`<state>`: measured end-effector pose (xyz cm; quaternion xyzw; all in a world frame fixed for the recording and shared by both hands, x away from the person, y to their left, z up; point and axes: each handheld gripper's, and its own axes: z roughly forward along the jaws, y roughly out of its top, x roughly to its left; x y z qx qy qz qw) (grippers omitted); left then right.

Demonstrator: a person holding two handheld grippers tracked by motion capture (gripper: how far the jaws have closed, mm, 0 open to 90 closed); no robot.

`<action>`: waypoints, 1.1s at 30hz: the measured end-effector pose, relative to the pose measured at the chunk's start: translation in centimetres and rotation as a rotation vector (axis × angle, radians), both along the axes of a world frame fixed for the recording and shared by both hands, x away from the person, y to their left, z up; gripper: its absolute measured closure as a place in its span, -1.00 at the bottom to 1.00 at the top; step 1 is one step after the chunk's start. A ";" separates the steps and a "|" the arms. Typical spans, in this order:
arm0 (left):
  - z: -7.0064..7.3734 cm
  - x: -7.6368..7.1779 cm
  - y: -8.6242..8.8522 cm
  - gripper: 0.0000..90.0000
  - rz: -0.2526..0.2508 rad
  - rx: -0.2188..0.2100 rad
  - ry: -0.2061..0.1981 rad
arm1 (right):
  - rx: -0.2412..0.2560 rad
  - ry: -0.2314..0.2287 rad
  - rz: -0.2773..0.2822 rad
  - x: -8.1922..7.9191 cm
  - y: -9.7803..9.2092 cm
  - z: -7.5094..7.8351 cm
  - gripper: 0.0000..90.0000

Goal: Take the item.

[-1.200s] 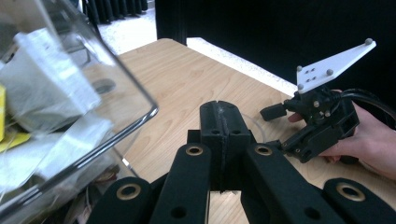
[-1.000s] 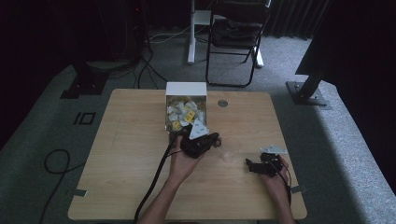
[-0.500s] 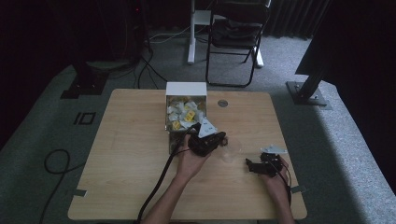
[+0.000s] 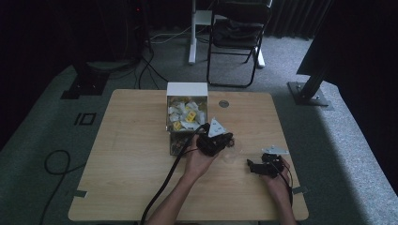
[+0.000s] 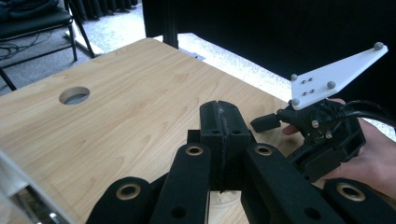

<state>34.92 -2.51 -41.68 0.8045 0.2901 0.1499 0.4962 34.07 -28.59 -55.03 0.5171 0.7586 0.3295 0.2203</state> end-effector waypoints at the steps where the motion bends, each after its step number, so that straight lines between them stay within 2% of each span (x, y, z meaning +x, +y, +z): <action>1: 0.0 0.1 -0.1 1.00 0.000 0.001 -0.001 | 0.000 0.000 0.000 0.0 0.0 0.0 -0.70; 11: -0.2 0.6 -1.8 1.00 -0.011 0.017 0.006 | 0.000 0.000 0.000 0.0 0.0 0.0 -0.70; 14: -0.3 0.6 -1.8 0.81 -0.024 0.012 0.012 | 0.000 0.000 0.000 0.0 0.0 0.0 -0.70; 21: 0.3 0.1 -0.6 0.52 -0.022 0.006 -0.012 | 0.000 0.000 0.000 0.0 0.0 0.0 -0.70; 29: 0.9 -1.1 1.4 0.36 -0.002 -0.014 -0.053 | 0.000 0.000 0.000 0.0 0.0 0.0 -0.70; 33: 1.4 -1.5 2.2 0.30 0.007 -0.025 -0.060 | 0.000 0.000 0.000 0.0 0.0 0.0 -0.70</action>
